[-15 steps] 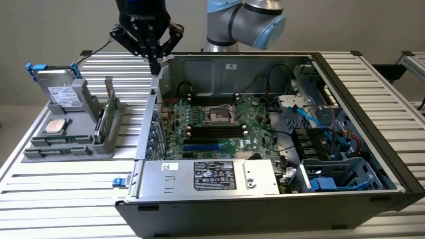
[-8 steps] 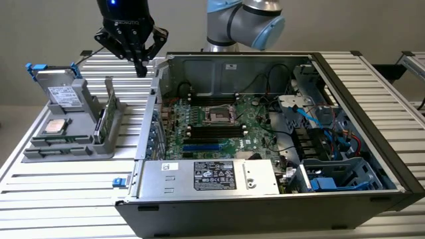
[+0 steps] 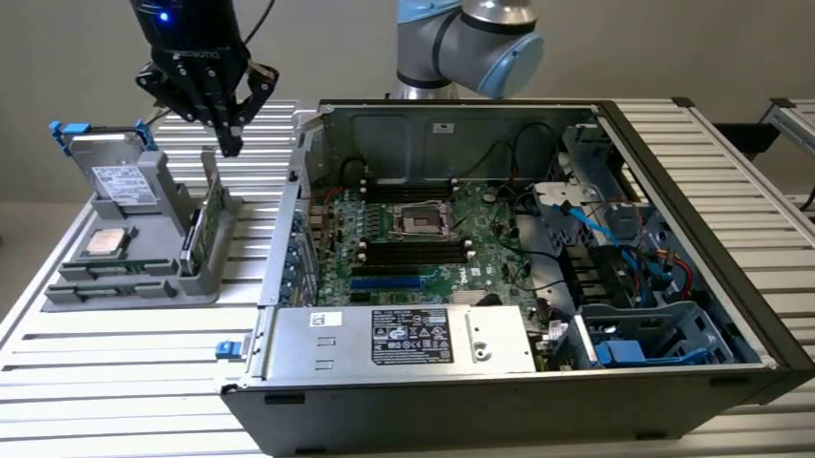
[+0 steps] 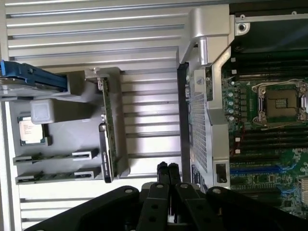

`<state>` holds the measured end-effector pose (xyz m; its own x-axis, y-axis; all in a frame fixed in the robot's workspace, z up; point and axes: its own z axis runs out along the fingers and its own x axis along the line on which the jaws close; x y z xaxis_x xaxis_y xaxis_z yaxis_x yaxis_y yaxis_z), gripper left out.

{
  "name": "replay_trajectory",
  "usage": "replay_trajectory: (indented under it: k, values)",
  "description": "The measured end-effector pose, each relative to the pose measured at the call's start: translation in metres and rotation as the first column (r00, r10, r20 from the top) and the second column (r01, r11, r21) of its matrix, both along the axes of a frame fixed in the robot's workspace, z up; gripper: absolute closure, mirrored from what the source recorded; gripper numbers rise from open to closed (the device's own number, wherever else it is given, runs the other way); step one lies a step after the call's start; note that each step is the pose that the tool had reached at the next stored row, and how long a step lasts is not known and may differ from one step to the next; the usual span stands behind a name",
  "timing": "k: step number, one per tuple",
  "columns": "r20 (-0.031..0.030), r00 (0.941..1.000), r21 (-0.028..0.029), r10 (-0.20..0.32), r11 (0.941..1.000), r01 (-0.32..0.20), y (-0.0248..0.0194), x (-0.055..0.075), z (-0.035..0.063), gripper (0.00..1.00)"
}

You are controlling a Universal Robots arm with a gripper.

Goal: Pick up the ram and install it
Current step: 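Reach for the ram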

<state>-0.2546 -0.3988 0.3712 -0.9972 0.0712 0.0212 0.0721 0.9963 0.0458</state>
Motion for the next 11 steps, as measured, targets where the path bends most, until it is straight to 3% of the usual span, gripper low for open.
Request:
replay_trajectory:
  k: [6, 11]
  values:
    - [-0.0102, 0.9999, 0.0000, 0.000, 1.0000, 0.000, 0.0000, -0.027, -0.0073, 0.90]
    - [-0.0119, 0.9999, -0.0001, 0.000, 1.0000, 0.000, 0.0000, -0.050, -0.0153, 0.90]
